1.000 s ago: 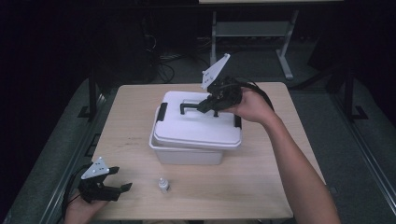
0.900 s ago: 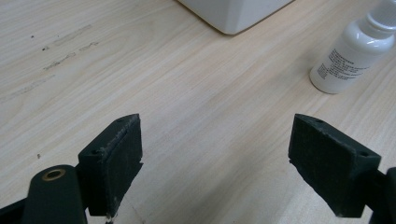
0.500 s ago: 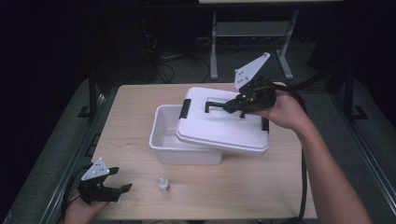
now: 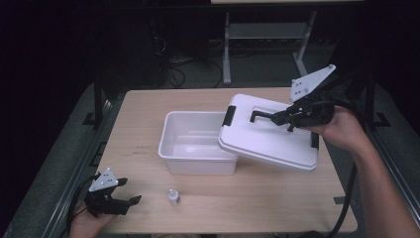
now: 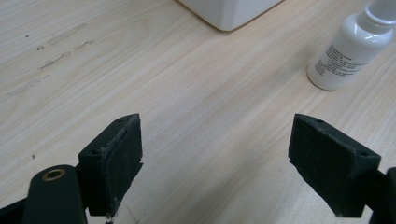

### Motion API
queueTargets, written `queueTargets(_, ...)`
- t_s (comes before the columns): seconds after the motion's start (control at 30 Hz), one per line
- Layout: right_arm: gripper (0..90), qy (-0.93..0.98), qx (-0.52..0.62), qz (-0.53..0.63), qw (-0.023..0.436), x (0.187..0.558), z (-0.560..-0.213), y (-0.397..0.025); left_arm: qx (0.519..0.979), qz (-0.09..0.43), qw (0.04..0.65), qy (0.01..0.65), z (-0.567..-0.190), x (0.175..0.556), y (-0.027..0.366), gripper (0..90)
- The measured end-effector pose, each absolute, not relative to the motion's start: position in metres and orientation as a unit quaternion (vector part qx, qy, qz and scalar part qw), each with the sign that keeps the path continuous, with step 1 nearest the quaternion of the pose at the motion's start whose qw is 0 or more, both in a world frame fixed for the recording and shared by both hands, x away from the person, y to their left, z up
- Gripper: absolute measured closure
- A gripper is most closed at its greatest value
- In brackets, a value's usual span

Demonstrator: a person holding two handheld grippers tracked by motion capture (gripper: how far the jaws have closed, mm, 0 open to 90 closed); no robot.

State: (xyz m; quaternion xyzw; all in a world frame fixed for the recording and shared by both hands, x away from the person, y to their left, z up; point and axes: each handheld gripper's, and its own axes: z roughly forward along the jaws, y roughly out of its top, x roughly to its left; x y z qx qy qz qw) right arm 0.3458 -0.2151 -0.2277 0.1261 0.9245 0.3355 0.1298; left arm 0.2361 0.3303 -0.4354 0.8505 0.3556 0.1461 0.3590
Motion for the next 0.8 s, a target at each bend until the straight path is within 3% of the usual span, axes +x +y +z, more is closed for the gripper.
queueTargets(0.8,84.1,0.915,0.178,0.338,0.132,0.324,-0.266,-0.280,0.853,0.145,0.355,0.355,-0.436,0.236,0.329,17.3)
